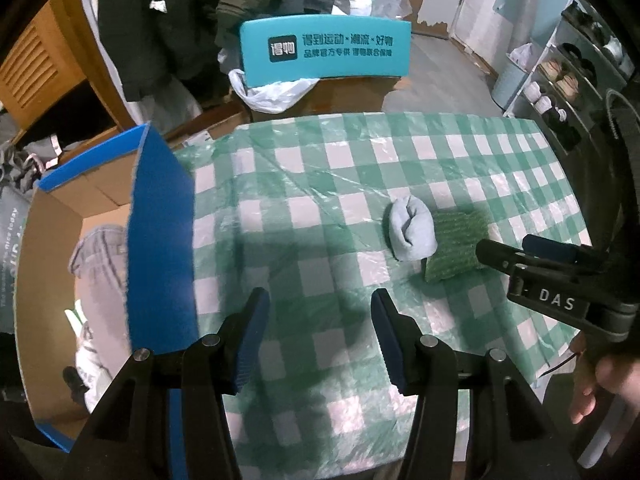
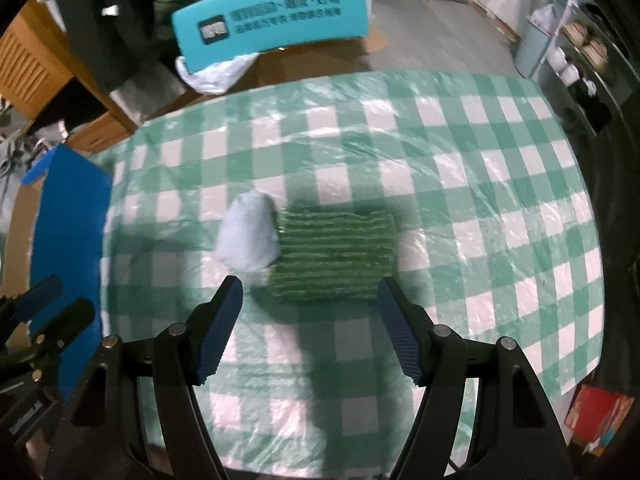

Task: Organize soft objects
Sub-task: 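Move both tools back over the grey sock and green scrubber, then grasp the green mesh scrubber with the right tool while the left tool grasps the grey sock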

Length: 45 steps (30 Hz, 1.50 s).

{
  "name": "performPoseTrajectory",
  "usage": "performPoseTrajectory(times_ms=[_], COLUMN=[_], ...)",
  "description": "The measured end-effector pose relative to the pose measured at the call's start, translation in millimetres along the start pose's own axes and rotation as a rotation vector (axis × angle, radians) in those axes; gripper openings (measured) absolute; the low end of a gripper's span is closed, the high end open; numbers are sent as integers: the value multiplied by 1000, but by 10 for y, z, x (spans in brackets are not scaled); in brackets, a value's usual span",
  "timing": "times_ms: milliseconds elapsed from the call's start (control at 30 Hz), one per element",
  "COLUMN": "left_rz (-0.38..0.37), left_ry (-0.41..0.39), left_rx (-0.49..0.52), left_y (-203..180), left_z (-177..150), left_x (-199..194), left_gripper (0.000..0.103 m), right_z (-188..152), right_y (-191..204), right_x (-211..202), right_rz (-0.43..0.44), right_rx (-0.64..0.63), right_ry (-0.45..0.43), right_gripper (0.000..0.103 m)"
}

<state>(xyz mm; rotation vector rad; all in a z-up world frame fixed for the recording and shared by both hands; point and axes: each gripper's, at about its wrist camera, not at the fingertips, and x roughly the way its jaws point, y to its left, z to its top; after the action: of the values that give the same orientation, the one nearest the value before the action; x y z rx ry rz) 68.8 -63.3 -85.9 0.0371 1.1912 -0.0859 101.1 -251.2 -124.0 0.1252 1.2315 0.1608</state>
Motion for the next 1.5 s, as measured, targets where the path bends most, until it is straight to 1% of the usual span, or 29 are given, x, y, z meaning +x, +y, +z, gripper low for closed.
performPoseTrajectory(times_ms=[200, 333, 433, 600, 700, 833, 900, 933, 967, 1000, 1033, 1067, 1167, 1200, 1233, 1267, 1333, 1400, 1500], left_rz=[-14, -40, -44, -37, -46, -43, -44, -45, -45, -47, -50, -53, -80, -89, -94, -101, -107, -108, -92], left_ry=[29, 60, 74, 93, 98, 101, 105, 107, 108, 110, 110, 109, 103, 103, 101, 93, 82, 88, 97], left_rx=[0, -23, -32, -30, -38, -33, -36, -37, -37, -37, -34, -32, -27, -28, -30, -34, -37, -33, -29], left_y=[-64, -61, -59, -59, -64, -94, -109, -120, -130, -145, -166, -181, -237, -262, -271, -294, -342, -404, -477], left_z=[50, 97, 112, 115, 130, 151, 158, 161, 164, 169, 172, 175, 184, 188, 195, 205, 236, 282, 341], left_x=[248, 421, 510, 592, 612, 632, 649, 658, 664, 670, 670, 670, 657, 655, 655, 650, 650, 676, 720], left_gripper=[54, 54, 54, 54, 54, 54, 54, 54, 54, 54, 54, 54, 55, 58, 67, 68, 68, 68, 68], right_z=[30, 53, 64, 73, 60, 43, 32, 25, 7, 6, -15, -19, -51, -57, -51, -55, -40, -10, 10], right_y=[-126, -174, -191, -192, -202, -184, -174, -167, -162, -159, -144, -146, -218, -253, -277, -312, -370, -411, -446], right_x=[280, 435, 523, 686, 824, 845, 848, 836, 814, 800, 793, 786, 728, 701, 682, 666, 595, 522, 408], right_rz=[-10, -30, -37, -47, -62, -72, -72, -73, -72, -59, -54, -45, -48, -47, -43, -38, -26, -15, -10], right_rx=[25, 21, 17, -10, -14, -44, -51, -61, -68, -74, -76, -78, -68, -57, -48, -36, -13, 3, 12], right_ry=[38, 46, 48, 59, 86, 63, 51, 45, 40, 37, 38, 40, 44, 41, 38, 35, 24, 7, -19], right_gripper=[70, 70, 70, 70, 71, 72, 66, 56, 41, 34, 20, 15, 14, 14, 14, 14, 14, 14, 14])
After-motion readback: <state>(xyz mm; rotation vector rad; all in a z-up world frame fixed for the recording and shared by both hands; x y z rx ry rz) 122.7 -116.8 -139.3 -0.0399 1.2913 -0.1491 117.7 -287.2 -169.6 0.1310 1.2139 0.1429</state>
